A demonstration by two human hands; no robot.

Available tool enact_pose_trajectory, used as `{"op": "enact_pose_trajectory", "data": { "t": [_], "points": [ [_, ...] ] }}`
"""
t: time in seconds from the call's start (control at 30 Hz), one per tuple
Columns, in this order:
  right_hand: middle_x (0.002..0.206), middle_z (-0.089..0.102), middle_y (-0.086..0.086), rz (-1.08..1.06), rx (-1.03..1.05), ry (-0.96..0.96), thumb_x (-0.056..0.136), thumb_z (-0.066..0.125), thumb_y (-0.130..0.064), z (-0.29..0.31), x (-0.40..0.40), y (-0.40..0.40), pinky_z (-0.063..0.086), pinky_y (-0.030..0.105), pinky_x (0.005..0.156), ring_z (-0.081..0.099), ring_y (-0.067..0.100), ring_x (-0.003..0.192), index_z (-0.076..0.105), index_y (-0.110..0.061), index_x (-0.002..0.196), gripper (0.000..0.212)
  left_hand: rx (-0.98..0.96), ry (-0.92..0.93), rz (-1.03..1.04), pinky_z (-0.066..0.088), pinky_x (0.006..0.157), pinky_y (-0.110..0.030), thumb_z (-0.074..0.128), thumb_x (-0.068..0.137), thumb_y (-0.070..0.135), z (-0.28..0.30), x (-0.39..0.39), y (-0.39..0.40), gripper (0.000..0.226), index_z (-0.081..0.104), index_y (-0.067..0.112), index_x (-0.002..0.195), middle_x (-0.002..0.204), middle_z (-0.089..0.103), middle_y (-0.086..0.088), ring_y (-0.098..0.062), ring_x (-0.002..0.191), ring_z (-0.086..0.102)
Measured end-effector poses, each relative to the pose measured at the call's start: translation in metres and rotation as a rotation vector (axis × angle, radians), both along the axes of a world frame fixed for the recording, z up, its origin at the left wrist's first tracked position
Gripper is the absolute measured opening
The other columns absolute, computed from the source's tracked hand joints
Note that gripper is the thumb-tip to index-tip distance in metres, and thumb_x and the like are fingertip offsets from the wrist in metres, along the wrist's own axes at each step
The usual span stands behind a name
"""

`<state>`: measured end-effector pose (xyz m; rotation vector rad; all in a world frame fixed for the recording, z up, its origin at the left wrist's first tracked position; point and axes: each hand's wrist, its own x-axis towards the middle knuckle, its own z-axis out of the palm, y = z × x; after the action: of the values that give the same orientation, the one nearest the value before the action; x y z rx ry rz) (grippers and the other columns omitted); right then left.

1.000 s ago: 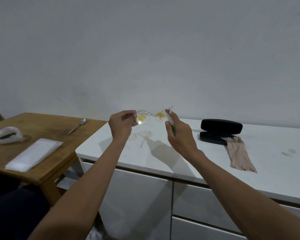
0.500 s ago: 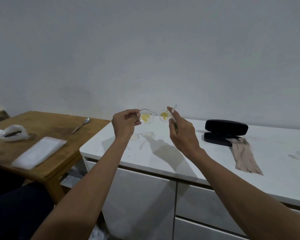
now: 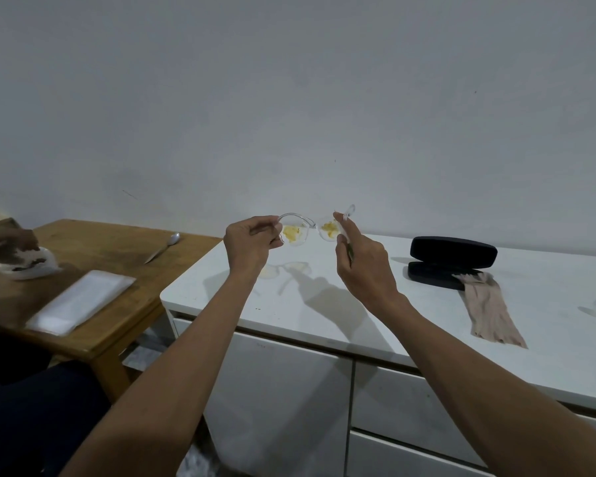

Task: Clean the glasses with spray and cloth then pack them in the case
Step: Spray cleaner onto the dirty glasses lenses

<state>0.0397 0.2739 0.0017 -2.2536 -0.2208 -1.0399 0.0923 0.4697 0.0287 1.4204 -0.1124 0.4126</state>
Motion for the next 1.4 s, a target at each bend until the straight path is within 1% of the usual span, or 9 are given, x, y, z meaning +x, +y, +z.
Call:
{"op": "enact_pose_trajectory", "data": {
  "t": [0.17, 0.27, 0.43, 0.57, 0.67, 0.73, 0.87, 1.1, 1.4],
  "points": [
    [0.054, 0.043, -0.002, -0.020, 0.015, 0.016, 0.101, 0.045, -0.014, -0.001, 0.001, -0.003, 0.047, 0.043, 0.059, 0.049, 0.031, 0.056, 0.053, -0.016, 0.138, 0.038, 0.000, 0.003, -0.011, 0.064, 0.075, -0.038, 0.080, 0.082, -0.003, -0.001, -0.001, -0.001, 0.015, 0.078, -0.003, 0.097, 0.082, 0.077, -0.010, -0.020, 0.069, 0.071],
    [0.052, 0.039, -0.007, -0.038, 0.037, 0.024, 0.102, 0.044, -0.014, -0.005, 0.000, -0.003, 0.044, 0.040, 0.059, 0.047, 0.029, 0.056, 0.052, -0.016, 0.135, 0.035, 0.009, 0.007, -0.011, 0.064, 0.072, -0.035, 0.079, 0.083, -0.003, -0.001, -0.001, -0.001, 0.015, 0.078, -0.004, 0.098, 0.080, 0.076, -0.012, -0.020, 0.067, 0.070],
    [0.058, 0.043, -0.009, -0.027, 0.070, 0.036, 0.104, 0.043, -0.018, -0.006, -0.002, 0.000, 0.039, 0.035, 0.063, 0.051, 0.024, 0.063, 0.046, -0.025, 0.146, 0.043, -0.011, 0.016, -0.016, 0.064, 0.069, -0.031, 0.079, 0.082, -0.005, -0.001, -0.001, -0.001, 0.015, 0.077, -0.005, 0.097, 0.081, 0.075, -0.012, -0.020, 0.068, 0.071],
    [0.065, 0.049, -0.007, 0.058, 0.039, 0.021, 0.103, 0.045, -0.019, -0.002, -0.005, 0.012, 0.041, 0.033, 0.065, 0.050, 0.019, 0.065, 0.046, -0.028, 0.149, 0.047, -0.003, 0.019, -0.011, 0.064, 0.069, -0.031, 0.080, 0.082, -0.004, 0.001, 0.000, -0.001, 0.017, 0.077, -0.006, 0.098, 0.083, 0.076, -0.013, -0.021, 0.070, 0.072],
    [0.072, 0.052, -0.005, 0.074, -0.010, -0.012, 0.103, 0.046, -0.020, -0.001, -0.004, 0.026, 0.038, 0.031, 0.064, 0.047, 0.016, 0.064, 0.045, -0.029, 0.151, 0.049, 0.007, 0.020, -0.003, 0.064, 0.070, -0.033, 0.080, 0.081, -0.004, 0.001, -0.001, -0.003, 0.017, 0.078, -0.003, 0.098, 0.085, 0.078, -0.014, -0.024, 0.073, 0.075],
    [0.073, 0.053, -0.002, 0.077, -0.031, -0.015, 0.103, 0.046, -0.020, -0.001, -0.004, 0.034, 0.039, 0.032, 0.063, 0.047, 0.019, 0.064, 0.043, -0.028, 0.153, 0.051, 0.008, 0.023, -0.004, 0.064, 0.070, -0.033, 0.080, 0.081, -0.004, 0.002, -0.001, -0.003, 0.017, 0.078, -0.003, 0.098, 0.086, 0.078, -0.013, -0.026, 0.075, 0.076],
    [0.075, 0.060, 0.007, 0.084, -0.047, -0.023, 0.103, 0.046, -0.020, -0.002, -0.003, 0.043, 0.049, 0.038, 0.062, 0.057, 0.028, 0.064, 0.042, -0.026, 0.154, 0.051, 0.019, 0.020, -0.003, 0.064, 0.068, -0.030, 0.080, 0.082, -0.003, 0.004, -0.004, -0.004, 0.018, 0.078, -0.004, 0.099, 0.087, 0.078, -0.013, -0.024, 0.075, 0.076],
    [0.075, 0.061, 0.010, 0.068, -0.048, -0.035, 0.103, 0.047, -0.018, -0.001, -0.002, 0.049, 0.050, 0.040, 0.060, 0.058, 0.031, 0.064, 0.043, -0.024, 0.154, 0.051, 0.037, 0.008, 0.000, 0.064, 0.067, -0.029, 0.080, 0.082, -0.002, 0.010, -0.006, -0.002, 0.017, 0.078, -0.003, 0.099, 0.085, 0.078, -0.008, -0.022, 0.073, 0.076],
    [0.083, 0.066, 0.016, 0.037, -0.038, 0.027, 0.105, 0.042, -0.021, 0.001, 0.001, 0.053, 0.053, 0.043, 0.066, 0.063, 0.038, 0.073, 0.044, -0.016, 0.149, 0.045, 0.048, 0.015, 0.009, 0.065, 0.071, -0.034, 0.080, 0.082, -0.002, 0.007, -0.006, -0.002, 0.017, 0.079, -0.001, 0.099, 0.086, 0.079, -0.008, -0.029, 0.077, 0.077]
  ]
}}
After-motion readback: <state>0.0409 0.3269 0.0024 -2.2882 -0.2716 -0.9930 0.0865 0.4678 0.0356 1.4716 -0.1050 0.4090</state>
